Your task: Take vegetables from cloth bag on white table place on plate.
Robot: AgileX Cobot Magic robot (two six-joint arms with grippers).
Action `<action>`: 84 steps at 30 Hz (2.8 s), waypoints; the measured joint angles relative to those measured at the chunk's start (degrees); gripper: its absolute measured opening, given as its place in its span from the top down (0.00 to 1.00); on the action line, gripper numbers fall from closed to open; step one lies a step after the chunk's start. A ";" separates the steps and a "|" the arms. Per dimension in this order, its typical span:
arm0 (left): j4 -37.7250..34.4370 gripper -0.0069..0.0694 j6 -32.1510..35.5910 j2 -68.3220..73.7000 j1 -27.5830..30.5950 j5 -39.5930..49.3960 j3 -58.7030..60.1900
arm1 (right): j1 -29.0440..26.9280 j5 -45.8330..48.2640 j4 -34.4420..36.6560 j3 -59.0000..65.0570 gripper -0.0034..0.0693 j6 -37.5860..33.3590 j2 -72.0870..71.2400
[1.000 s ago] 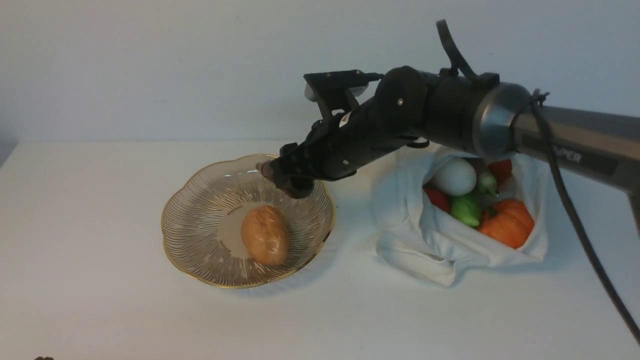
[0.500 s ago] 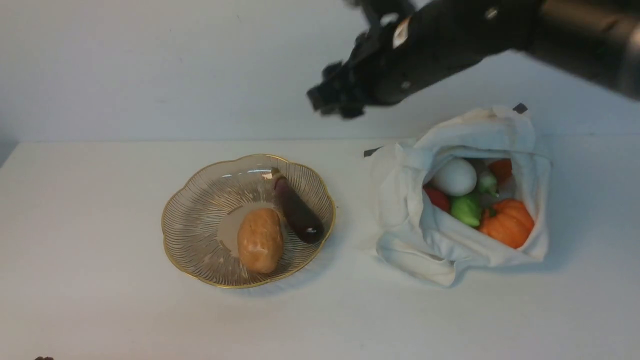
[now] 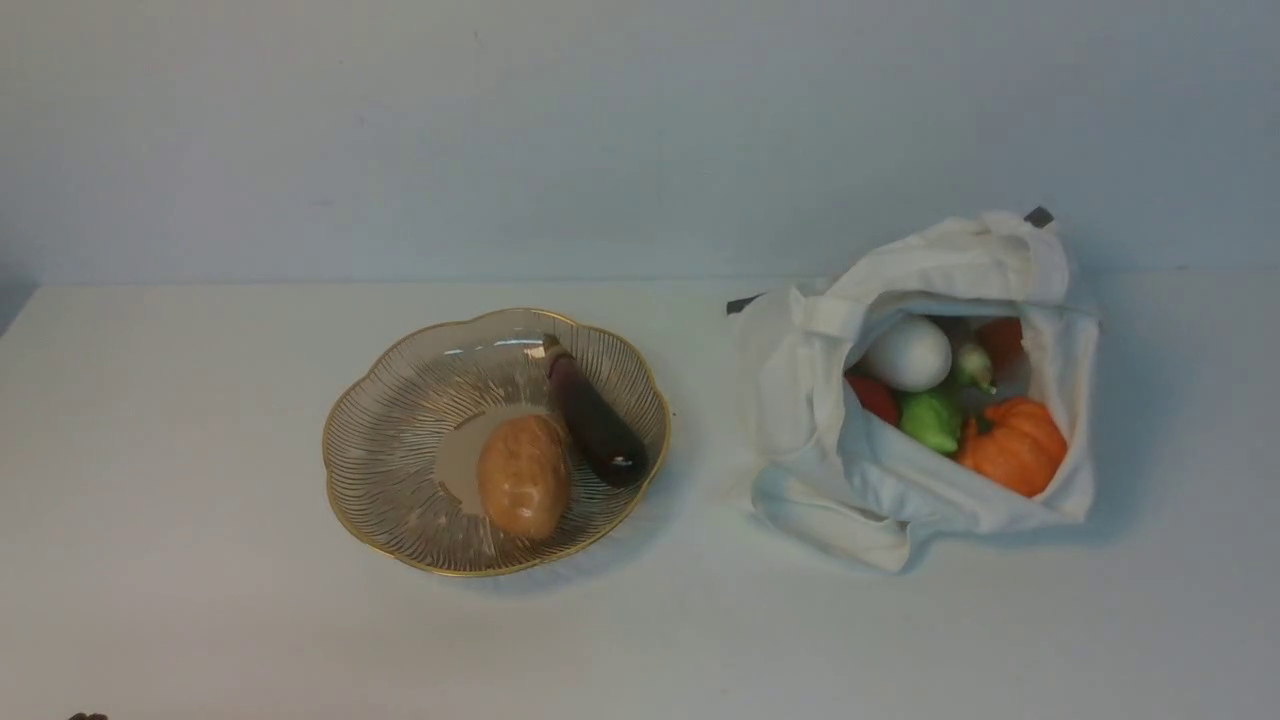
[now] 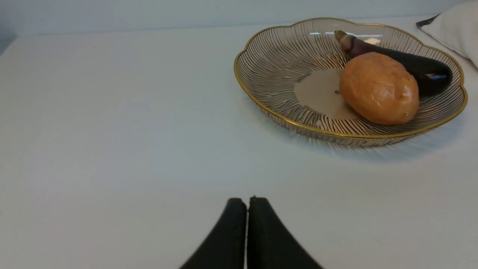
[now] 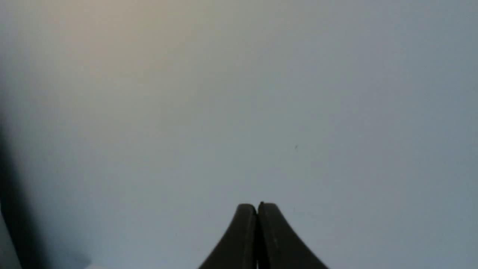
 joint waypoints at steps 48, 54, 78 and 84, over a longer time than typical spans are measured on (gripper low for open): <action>-0.02 0.92 0.00 -0.04 0.00 0.00 0.00 | -1.88 -14.78 18.63 40.37 0.97 -21.50 -37.80; -0.02 0.92 0.00 -0.04 0.00 0.00 0.00 | -17.91 -9.19 18.63 44.45 0.97 -21.75 -37.80; -0.02 0.92 0.00 -0.04 0.00 0.00 0.00 | -37.61 -13.12 18.57 72.44 0.97 -21.96 -37.55; -0.02 0.92 0.00 -0.04 0.00 0.00 0.00 | -37.61 -13.19 18.57 72.44 0.97 -21.96 -37.55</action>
